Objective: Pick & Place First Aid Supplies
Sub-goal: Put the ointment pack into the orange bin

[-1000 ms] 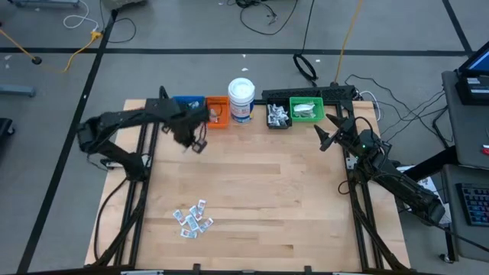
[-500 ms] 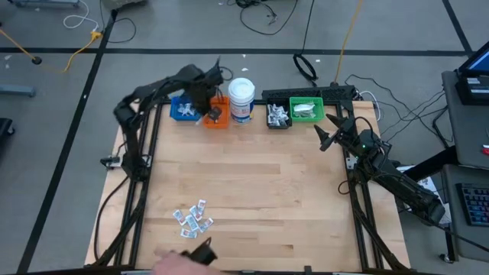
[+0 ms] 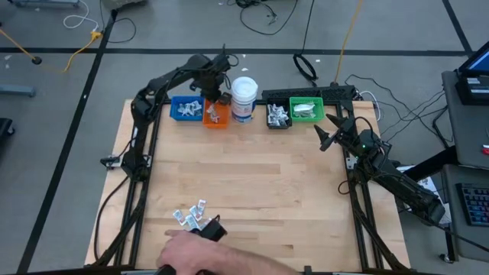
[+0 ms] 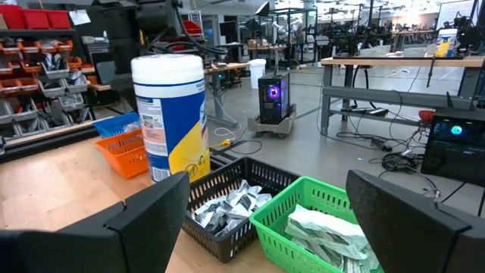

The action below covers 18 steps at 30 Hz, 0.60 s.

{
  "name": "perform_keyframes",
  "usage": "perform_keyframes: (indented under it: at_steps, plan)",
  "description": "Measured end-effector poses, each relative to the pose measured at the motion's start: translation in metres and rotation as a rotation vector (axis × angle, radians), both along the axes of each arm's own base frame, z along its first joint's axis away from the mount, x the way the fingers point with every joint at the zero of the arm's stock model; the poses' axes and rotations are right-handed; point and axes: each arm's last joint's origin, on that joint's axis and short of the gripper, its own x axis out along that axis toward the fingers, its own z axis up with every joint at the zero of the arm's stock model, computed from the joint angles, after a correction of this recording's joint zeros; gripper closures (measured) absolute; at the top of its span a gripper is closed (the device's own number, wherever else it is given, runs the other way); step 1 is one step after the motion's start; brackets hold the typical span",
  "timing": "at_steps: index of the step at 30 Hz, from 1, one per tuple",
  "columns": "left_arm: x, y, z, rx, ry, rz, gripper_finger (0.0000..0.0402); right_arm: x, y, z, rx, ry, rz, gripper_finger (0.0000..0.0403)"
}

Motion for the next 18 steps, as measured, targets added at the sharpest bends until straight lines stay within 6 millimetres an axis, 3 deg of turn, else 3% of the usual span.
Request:
perform_keyframes:
  at_steps: [11,18]
  plan:
    - [-0.0002,0.0029,0.0002,-0.011,-0.031,0.149,0.0214,0.0,0.0,0.0,0.0,0.0,0.0,0.005]
    - [-0.0067,-0.0012,-0.0002,-0.084,0.013,0.276,0.0166,0.0,0.0,0.0,0.0,0.0,0.0,0.005]
